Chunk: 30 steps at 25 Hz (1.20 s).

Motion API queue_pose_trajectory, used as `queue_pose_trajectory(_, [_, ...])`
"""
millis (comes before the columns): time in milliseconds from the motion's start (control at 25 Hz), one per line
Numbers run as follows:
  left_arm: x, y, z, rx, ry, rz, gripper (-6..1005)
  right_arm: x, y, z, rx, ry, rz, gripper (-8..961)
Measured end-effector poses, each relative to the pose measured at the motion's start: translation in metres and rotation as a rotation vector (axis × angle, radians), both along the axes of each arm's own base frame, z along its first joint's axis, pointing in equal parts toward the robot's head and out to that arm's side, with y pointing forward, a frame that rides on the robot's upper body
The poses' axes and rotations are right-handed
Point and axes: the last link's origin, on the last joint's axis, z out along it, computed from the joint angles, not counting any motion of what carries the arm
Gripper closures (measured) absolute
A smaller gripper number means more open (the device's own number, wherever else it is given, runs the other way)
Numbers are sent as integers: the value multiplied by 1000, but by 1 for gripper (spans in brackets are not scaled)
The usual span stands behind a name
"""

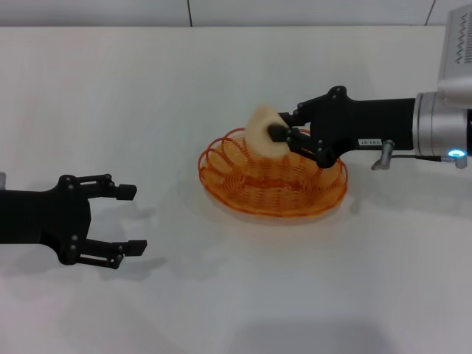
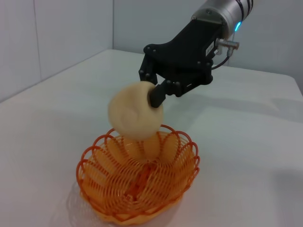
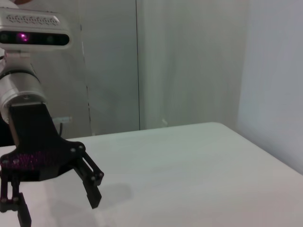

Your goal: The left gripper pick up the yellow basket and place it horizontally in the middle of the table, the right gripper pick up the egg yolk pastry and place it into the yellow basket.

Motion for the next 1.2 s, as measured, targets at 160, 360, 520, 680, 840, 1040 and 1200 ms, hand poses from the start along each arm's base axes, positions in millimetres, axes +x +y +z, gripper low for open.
queue_pose_trajectory(160, [0,0,0,3,0,-1,113,1,-1,-2,-3,1,1,796])
queue_pose_trajectory(360, [-1,1,-1,10,3,3,113,3,0,-2,-1,2,-8,649])
queue_pose_trajectory(520, [-1,1,-1,11,3,4,113,6,0,0,4,1,-10,566])
queue_pose_trajectory(680, [-1,1,-1,12,3,3,113,18,-5,9,11,9,-7,483])
queue_pose_trajectory(840, [0,2,0,14,1,1,113,44,-17,30,22,52,-10,326])
queue_pose_trajectory(1040, [0,3,1,25,-2,1,113,80,-36,59,49,119,-36,68])
queue_pose_trajectory(1200, [-2,4,5,48,-8,5,113,106,-46,66,82,141,-73,68])
